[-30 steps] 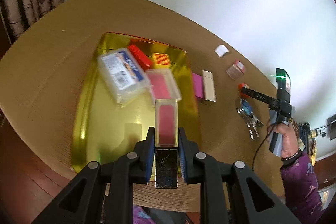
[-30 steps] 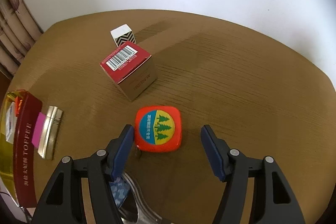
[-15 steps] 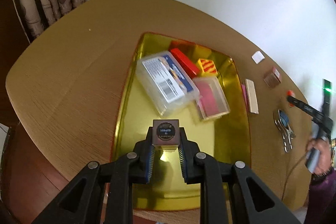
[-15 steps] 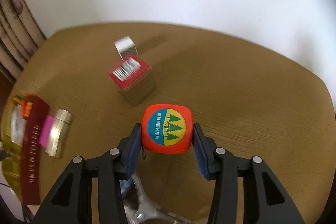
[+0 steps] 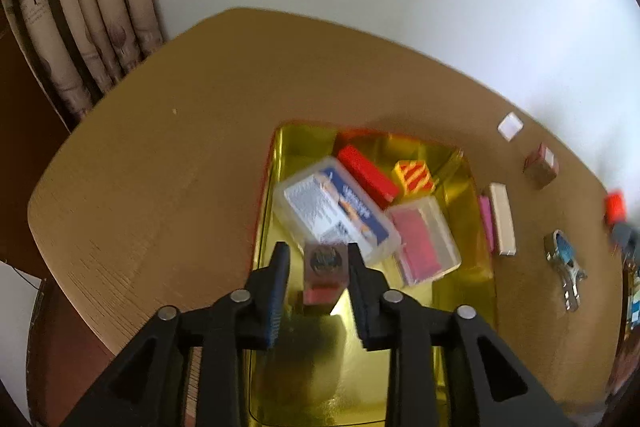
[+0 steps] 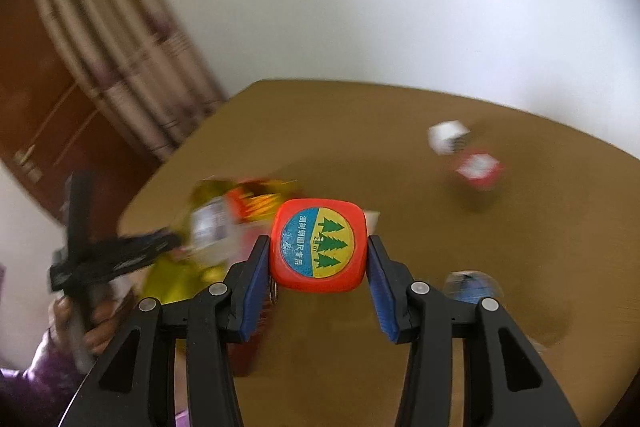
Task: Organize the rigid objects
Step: 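Release the tube in the tin while the right gripper drops the tape measure into it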
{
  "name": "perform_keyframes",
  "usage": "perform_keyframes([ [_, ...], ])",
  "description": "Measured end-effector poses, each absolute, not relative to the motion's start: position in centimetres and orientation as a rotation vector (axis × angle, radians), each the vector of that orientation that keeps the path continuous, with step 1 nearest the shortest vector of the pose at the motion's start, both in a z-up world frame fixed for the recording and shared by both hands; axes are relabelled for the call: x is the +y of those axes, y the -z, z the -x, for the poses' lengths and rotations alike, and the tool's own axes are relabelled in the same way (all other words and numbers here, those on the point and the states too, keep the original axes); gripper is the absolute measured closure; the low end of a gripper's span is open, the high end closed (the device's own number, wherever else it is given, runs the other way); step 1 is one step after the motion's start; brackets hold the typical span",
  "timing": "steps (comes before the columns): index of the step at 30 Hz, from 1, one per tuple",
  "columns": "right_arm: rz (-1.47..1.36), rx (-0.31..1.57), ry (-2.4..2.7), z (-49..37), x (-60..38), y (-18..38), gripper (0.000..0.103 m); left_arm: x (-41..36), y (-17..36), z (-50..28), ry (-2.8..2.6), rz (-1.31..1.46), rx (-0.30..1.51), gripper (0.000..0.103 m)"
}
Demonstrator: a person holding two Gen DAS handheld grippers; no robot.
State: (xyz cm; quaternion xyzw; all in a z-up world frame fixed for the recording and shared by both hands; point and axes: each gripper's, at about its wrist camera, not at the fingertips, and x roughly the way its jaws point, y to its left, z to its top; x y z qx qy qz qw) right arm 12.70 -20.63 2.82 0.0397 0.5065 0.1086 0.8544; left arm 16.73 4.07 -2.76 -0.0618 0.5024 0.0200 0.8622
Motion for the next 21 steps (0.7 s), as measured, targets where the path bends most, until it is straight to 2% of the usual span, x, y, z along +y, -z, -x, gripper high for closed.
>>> perform_keyframes([
  [1,-0.085,1.073,-0.260,-12.6,-18.5,-1.8,0.060,4.2,2.3,-16.7,-0.041,0.131,1.038,0.064],
  [9,0.005,1.210,-0.376,-12.6,-10.6,5.3,0.060,7.1,-1.7,-12.7,-0.066,0.257,0.928,0.060],
  [15,0.058,1.287,-0.383,-13.2,-7.5,9.4,0.060,8.8,-0.9,-7.9,-0.207,0.233,0.879,0.056],
  [21,0.069,1.284,-0.403,-14.0,-4.7,9.7,0.060,10.9,0.0,-6.8,-0.271,0.256,0.852,0.056],
])
